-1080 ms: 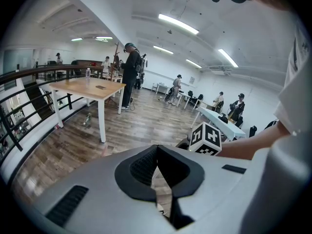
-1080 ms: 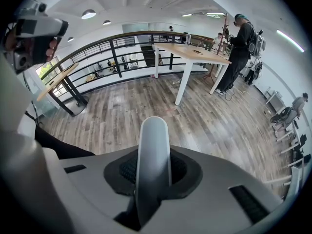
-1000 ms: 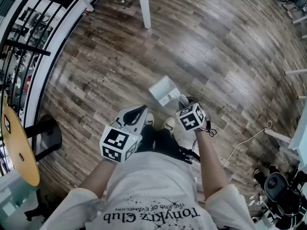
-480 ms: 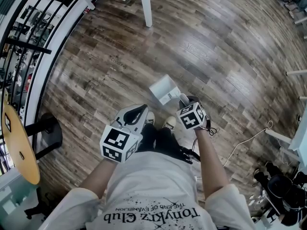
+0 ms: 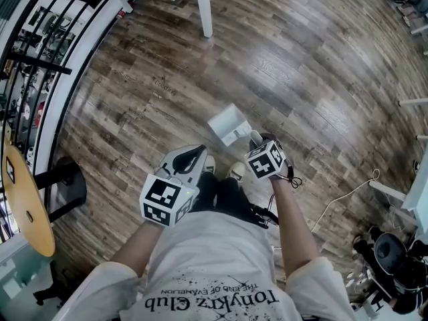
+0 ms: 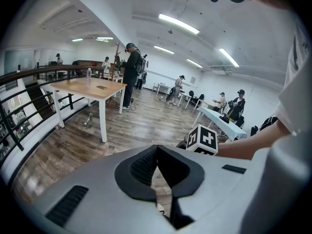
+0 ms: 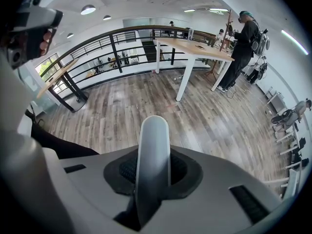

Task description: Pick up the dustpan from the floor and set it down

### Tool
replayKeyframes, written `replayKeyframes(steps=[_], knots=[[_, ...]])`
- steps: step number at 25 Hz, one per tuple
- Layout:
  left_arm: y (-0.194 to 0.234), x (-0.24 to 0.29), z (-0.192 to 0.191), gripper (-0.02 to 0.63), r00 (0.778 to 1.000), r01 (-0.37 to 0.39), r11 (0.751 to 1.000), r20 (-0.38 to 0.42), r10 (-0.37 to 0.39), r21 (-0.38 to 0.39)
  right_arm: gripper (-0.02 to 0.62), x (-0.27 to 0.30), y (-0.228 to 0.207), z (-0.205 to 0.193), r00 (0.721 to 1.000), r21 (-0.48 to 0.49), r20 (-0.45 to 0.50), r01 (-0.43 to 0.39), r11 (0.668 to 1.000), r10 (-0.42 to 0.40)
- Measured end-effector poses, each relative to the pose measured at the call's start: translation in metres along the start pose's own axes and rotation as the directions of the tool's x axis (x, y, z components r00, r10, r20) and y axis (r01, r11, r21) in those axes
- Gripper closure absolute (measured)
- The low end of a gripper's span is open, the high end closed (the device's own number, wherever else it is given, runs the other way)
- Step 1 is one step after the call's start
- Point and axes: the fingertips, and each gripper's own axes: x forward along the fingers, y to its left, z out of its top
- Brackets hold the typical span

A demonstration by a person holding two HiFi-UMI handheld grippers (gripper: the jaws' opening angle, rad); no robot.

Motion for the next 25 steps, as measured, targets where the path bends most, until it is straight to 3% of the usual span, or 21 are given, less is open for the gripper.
replayKeyframes(steps=[12, 25], knots=[[-0.004, -0.004, -0.003, 0.583, 1.0, 0.003, 1.0, 0.005, -0.003, 0.002, 0.506, -0.002, 0.001, -0.008, 0.999, -0.013, -0.036, 0.005, 1.0, -0.006], [-0.005, -0.009, -0.005, 0.583, 1.0, 0.007, 1.0, 0.015, -0.007, -0.002, 0.38, -0.001, 0.007, -0.014, 0.998, -0.012, -0.045, -0.033, 0.999, 0.033]])
